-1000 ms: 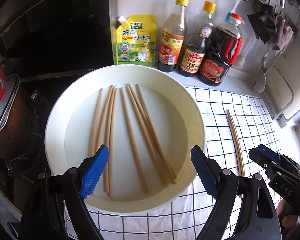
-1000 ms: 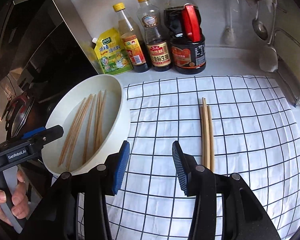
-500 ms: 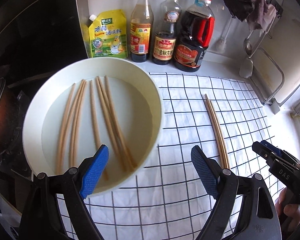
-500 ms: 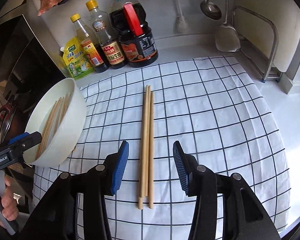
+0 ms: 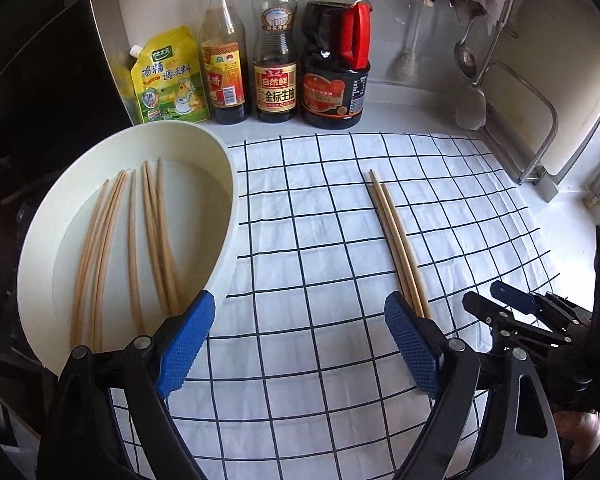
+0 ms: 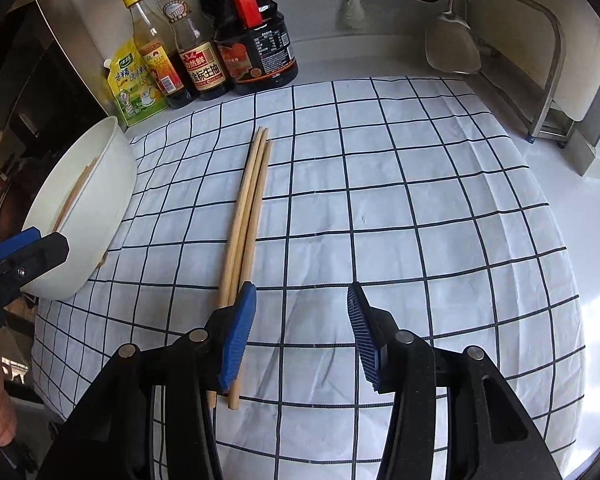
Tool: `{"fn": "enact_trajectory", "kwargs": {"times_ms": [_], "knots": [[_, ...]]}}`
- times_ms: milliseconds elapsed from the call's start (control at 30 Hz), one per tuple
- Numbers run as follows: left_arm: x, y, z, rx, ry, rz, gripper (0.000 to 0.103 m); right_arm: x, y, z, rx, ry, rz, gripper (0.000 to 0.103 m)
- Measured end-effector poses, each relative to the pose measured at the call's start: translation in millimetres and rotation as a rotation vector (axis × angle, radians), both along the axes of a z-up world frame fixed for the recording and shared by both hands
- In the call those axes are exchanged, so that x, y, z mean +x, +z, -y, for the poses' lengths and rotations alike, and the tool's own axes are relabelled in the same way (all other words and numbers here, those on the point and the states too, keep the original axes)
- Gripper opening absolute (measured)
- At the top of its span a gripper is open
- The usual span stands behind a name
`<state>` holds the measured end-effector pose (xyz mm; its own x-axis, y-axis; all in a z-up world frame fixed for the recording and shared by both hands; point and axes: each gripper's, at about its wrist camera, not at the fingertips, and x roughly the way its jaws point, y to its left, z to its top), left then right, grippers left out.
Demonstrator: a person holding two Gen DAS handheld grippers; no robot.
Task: Organize utensils
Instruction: 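Move the right gripper back over the chopstick row while the left gripper returns too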
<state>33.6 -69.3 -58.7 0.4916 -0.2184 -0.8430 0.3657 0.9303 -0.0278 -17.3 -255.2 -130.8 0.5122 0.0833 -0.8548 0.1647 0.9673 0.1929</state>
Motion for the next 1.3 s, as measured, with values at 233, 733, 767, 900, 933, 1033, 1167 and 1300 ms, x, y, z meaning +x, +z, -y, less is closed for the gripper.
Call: {"fn": "enact_trajectory", "kwargs": {"times_ms": [233, 733, 767, 900, 933, 1033, 1167, 1300], "knots": [[-3, -10, 11, 0.005, 0.004, 0.016, 0.086, 13, -10, -13, -0.029, 0.057, 0.001, 0.046], [1, -24, 10, -0.001, 0.027, -0.017, 0.086, 24, -23, -29, -0.096, 0.093, -0.048, 0.046], [2, -25, 10, -0.003, 0.028, -0.020, 0.086, 25, -23, -30, -0.098, 0.098, -0.052, 0.046], [4, -26, 9, -0.007, 0.031, -0.030, 0.086, 24, -23, -34, -0.120, 0.111, -0.067, 0.046], [4, -26, 9, -0.009, 0.032, -0.033, 0.086, 24, -23, -34, -0.125, 0.114, -0.071, 0.046], [4, -27, 10, -0.012, 0.028, -0.041, 0.086, 23, -23, -33, -0.137, 0.115, -0.091, 0.046], [4, -28, 14, -0.012, 0.020, -0.045, 0.086, 20, -25, -36, -0.169, 0.135, -0.112, 0.046], [3, -30, 19, -0.013, 0.009, -0.055, 0.086, 18, -26, -30, -0.176, 0.120, -0.104, 0.046]]}}
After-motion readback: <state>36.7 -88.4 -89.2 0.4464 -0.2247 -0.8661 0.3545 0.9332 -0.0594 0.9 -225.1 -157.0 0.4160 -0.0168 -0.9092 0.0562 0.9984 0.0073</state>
